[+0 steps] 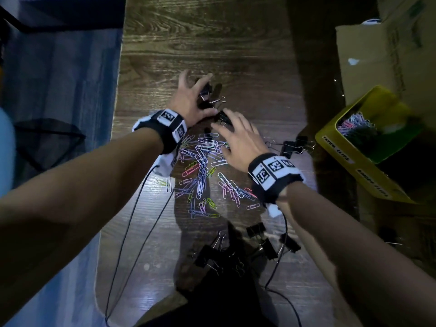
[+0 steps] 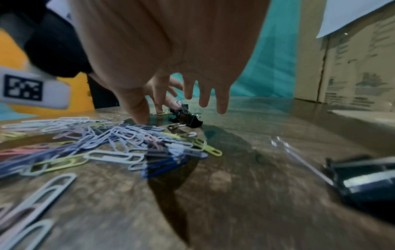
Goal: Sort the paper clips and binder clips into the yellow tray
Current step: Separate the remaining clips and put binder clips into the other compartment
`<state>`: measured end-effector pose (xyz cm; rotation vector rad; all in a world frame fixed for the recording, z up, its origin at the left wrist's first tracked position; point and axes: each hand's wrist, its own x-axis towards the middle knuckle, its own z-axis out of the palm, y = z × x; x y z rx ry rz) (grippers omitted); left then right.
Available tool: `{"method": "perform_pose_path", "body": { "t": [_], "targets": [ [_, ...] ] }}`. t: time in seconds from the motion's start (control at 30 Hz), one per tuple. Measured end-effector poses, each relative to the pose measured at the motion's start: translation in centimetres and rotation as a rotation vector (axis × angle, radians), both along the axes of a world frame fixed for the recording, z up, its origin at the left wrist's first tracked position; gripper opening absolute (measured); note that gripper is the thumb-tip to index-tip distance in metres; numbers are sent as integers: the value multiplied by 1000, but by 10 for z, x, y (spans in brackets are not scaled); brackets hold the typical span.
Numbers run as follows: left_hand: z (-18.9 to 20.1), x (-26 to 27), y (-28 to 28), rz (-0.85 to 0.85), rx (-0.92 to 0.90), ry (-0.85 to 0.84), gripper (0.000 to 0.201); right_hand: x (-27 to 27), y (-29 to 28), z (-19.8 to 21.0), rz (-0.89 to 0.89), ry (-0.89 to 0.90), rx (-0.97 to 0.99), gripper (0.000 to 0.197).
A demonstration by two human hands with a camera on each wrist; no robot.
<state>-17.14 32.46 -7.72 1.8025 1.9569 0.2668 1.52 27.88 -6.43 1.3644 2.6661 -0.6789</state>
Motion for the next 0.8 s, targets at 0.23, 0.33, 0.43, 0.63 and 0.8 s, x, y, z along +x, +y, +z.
{"method": "perform_pose_path", "body": {
  "t": [0.23, 0.33, 0.43, 0.63, 0.8],
  "targets": [
    [2, -4, 14, -82, -97, -89, 81, -6, 21, -7, 34, -281, -56, 72],
    [-6, -16, 6, 22, 39, -165, 55, -11, 24, -5, 77, -261, 52, 71],
    [-7, -21, -4, 148, 117, -114, 36, -23, 30, -4, 173, -221, 91, 70],
    [3, -8, -21, -144, 35, 24, 45, -51, 53, -3, 263, -292, 82, 63],
    [16, -7, -24, -284, -172, 259, 57, -64, 77, 7, 305, -348, 38, 61]
  ]
}}
